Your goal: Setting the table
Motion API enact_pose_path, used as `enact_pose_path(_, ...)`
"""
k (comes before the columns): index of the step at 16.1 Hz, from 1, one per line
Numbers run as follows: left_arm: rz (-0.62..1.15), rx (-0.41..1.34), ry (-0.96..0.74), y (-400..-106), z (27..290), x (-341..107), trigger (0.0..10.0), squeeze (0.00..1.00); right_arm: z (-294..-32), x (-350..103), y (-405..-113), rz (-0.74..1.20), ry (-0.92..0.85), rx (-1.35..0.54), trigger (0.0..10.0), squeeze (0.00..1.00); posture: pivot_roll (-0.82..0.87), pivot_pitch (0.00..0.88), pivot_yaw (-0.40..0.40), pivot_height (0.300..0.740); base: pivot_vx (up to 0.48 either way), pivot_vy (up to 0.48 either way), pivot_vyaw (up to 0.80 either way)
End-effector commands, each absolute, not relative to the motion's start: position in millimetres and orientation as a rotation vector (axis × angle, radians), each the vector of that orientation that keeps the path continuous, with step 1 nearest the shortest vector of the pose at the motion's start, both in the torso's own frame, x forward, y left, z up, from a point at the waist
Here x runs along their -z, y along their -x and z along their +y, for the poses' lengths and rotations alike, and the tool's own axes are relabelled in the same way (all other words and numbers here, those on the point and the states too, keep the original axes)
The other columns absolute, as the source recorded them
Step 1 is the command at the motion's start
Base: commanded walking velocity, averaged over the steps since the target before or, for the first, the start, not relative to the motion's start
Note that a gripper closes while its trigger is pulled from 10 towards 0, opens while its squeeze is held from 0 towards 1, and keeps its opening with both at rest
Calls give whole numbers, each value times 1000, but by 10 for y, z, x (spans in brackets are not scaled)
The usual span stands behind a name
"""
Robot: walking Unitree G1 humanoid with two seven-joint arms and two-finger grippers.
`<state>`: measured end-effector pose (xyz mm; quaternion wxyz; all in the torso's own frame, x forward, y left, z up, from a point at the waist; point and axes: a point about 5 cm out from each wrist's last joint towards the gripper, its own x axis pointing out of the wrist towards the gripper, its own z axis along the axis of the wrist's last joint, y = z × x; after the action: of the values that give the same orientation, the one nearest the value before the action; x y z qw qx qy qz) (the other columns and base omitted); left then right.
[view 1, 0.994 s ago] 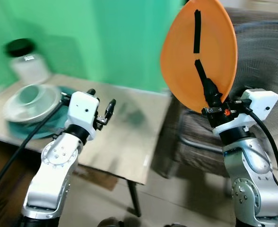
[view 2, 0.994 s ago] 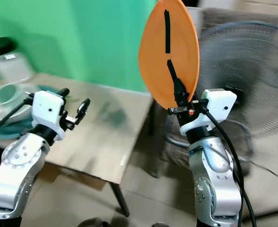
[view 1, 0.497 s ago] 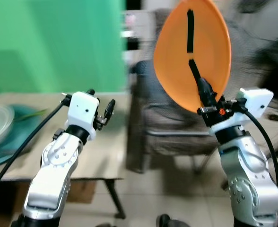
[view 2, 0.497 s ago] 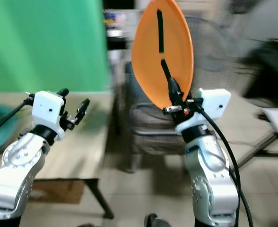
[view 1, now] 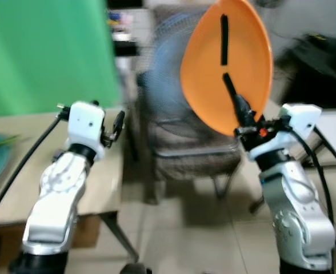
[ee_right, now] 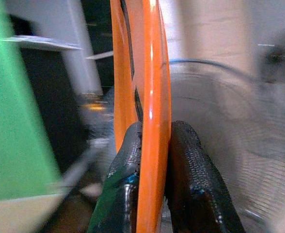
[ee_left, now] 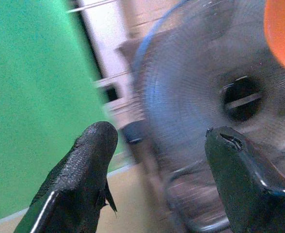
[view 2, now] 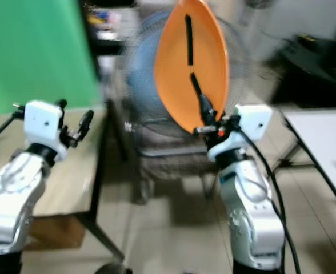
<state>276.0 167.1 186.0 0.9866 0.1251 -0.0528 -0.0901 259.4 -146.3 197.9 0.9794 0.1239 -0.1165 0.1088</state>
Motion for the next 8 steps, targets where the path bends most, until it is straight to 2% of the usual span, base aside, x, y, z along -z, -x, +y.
enact_pose_path(1,-96,157,-261,-2782,1716,-1864,10000,0,-1496,-2065,-2605,-269,-275,-200,10000,0,148,0,11,740,0,0,-800)
enact_pose_path(8,-86,125,-213,-2818,1672,-1806,10000,0,-1484,-2025,-2710,-182,-257,-227,10000,0,118,0,-7,740,0,0,-800)
